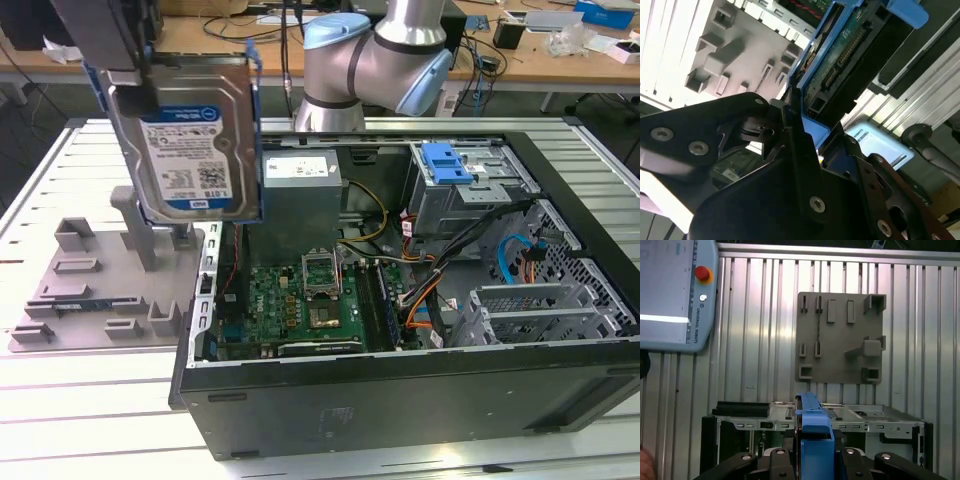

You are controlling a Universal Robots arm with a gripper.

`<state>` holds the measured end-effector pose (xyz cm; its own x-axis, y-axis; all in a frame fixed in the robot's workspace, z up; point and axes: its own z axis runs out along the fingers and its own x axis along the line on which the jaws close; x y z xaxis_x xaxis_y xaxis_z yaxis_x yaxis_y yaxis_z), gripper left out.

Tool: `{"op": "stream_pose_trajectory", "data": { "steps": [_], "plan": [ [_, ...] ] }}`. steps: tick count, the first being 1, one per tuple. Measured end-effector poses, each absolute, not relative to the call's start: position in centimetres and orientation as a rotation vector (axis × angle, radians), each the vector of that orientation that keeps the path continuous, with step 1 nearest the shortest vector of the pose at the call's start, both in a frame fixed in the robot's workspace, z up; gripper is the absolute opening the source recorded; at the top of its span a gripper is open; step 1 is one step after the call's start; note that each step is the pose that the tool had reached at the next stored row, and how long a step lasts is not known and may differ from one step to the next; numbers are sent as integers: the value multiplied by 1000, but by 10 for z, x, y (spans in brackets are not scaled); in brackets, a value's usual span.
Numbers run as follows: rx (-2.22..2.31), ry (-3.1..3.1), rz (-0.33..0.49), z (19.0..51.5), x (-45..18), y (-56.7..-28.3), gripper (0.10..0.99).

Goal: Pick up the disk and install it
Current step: 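Pick up the disk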

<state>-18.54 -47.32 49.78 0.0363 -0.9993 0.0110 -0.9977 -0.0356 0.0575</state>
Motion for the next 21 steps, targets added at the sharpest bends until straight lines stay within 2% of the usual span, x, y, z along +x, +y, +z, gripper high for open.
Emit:
{"op": "stream_pose_trajectory", "data": {
  "steps": [21],
  "plan": [
    [2221,-2142,-60,498,-79,-533,369]
  ]
}}
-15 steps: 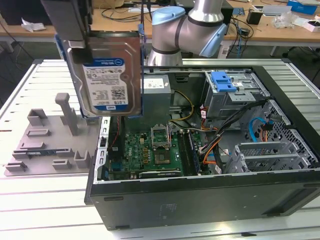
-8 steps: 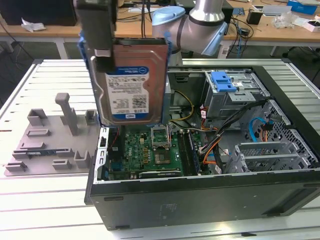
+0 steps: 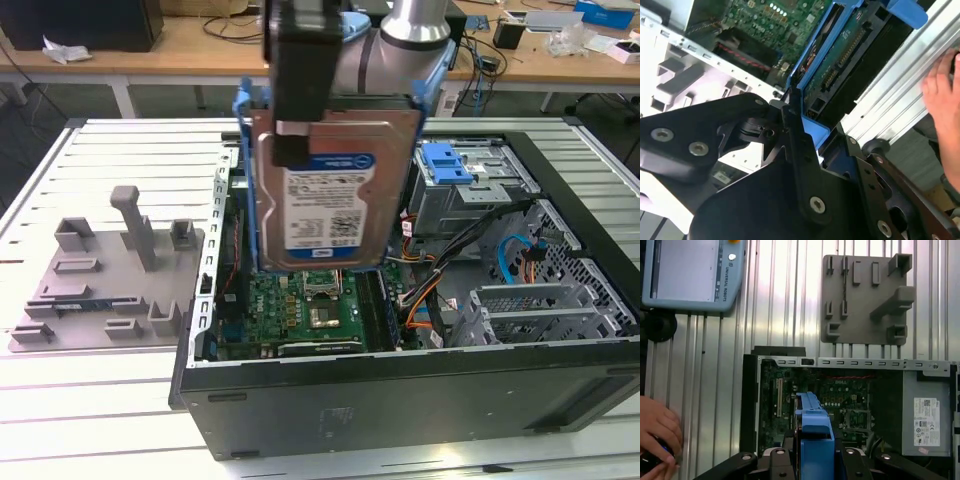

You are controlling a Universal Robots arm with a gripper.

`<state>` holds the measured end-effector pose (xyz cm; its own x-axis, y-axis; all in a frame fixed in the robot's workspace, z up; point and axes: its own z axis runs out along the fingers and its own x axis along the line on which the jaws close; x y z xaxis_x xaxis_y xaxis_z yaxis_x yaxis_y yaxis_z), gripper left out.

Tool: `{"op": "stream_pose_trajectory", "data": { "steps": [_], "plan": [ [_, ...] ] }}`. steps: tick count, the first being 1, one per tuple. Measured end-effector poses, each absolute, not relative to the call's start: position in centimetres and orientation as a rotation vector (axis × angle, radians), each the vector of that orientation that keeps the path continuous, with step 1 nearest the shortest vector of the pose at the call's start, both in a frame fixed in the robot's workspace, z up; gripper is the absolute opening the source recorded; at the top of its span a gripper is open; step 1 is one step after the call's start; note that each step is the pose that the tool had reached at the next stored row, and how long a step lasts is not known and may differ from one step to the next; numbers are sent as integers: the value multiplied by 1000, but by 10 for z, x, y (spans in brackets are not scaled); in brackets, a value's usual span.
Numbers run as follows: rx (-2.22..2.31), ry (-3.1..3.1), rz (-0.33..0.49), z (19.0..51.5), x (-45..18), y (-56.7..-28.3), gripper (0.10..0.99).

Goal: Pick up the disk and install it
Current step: 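Pick up the disk, then insert the disk into the insertion slot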

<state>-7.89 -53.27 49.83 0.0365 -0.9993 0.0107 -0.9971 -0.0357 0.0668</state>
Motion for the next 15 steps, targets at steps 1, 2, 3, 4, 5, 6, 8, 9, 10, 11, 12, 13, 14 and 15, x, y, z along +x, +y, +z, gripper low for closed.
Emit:
{"op": "stream_pose_trajectory", "data": {
  "steps": [1,2,3,4,5,6,8,9,10,11,12,13,14,15],
  "plan": [
    [2221,-2142,-60,498,-75,-534,369],
    [2220,-2142,-61,498,-70,-536,369],
    [2220,-2142,-61,498,-67,-538,369],
    [2220,-2142,-61,498,-65,-538,369],
    [2220,-2142,-61,498,-64,-538,369],
    [2220,-2142,-61,498,-64,-538,369],
    [2220,-2142,-61,498,-64,-538,369],
    [2220,-2142,-61,498,-64,-538,369],
    [2220,-2142,-61,498,-64,-538,369],
    [2220,-2142,-61,498,-64,-538,369],
    [2220,-2142,-61,498,-64,-538,369],
    [2220,-2142,-61,498,-64,-538,369],
    [2220,-2142,-61,498,-64,-538,369],
    [2220,-2142,-61,498,-64,-538,369]
  ]
}}
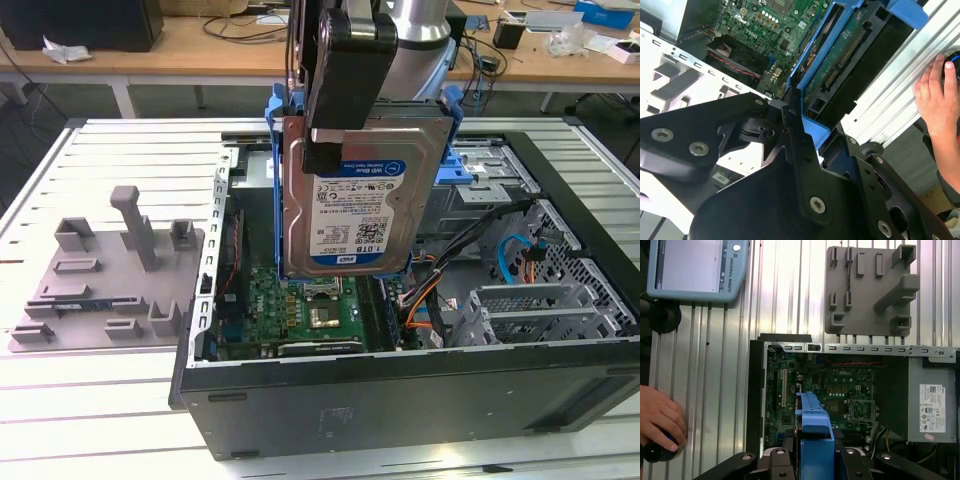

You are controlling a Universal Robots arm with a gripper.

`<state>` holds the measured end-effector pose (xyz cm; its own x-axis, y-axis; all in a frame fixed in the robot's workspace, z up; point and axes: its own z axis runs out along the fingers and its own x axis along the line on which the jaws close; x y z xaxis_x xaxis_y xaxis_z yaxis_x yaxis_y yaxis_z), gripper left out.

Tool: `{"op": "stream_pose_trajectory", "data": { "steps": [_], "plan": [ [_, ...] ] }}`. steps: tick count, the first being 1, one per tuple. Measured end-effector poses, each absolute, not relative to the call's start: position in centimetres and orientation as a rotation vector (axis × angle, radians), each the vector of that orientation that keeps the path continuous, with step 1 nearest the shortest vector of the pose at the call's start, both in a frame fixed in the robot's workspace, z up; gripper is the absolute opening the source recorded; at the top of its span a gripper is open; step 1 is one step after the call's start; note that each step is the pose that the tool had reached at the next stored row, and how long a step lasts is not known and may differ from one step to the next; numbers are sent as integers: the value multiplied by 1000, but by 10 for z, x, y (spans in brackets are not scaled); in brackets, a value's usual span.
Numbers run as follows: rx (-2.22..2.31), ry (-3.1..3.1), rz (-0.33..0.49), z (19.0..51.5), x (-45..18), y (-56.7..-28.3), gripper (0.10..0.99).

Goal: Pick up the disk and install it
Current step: 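Insert the disk into the insertion slot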

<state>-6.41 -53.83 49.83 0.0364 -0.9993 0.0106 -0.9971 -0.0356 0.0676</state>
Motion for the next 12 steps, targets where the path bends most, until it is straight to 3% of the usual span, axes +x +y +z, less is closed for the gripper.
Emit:
{"op": "stream_pose_trajectory", "data": {
  "steps": [12],
  "plan": [
    [2220,-2142,-61,498,-64,-538,369]
  ]
}}
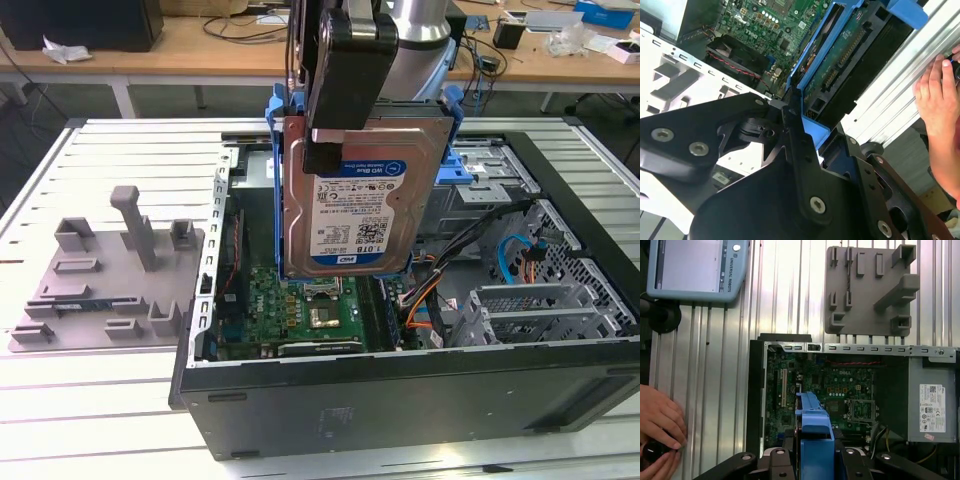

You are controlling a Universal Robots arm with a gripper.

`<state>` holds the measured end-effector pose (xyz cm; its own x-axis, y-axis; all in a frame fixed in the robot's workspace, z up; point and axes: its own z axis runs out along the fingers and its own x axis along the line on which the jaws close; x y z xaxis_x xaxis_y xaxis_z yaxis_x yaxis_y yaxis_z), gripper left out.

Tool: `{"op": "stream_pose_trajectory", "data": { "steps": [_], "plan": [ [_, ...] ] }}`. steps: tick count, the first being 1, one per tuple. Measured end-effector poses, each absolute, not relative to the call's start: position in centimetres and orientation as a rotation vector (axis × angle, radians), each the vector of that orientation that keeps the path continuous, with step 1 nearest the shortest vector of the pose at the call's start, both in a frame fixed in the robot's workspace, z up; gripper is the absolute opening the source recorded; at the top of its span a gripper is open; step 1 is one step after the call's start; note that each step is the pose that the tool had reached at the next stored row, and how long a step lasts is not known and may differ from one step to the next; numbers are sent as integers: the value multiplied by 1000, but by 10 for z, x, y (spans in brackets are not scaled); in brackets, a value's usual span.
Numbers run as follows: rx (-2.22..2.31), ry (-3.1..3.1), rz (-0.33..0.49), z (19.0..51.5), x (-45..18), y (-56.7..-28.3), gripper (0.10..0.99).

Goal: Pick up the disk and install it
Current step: 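Insert the disk into the insertion slot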

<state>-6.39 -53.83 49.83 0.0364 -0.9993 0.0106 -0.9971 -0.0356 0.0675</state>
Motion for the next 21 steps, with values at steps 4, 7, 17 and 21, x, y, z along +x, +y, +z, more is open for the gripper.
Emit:
{"op": "stream_pose_trajectory", "data": {
  "steps": [4,7,17,21],
  "plan": [
    [2220,-2142,-61,498,-64,-538,369],
    [2221,-2143,-61,498,-64,-538,369],
    [2245,-2164,-86,498,-64,-545,369],
    [2261,-2177,-119,498,-64,-555,369]
  ]
}}
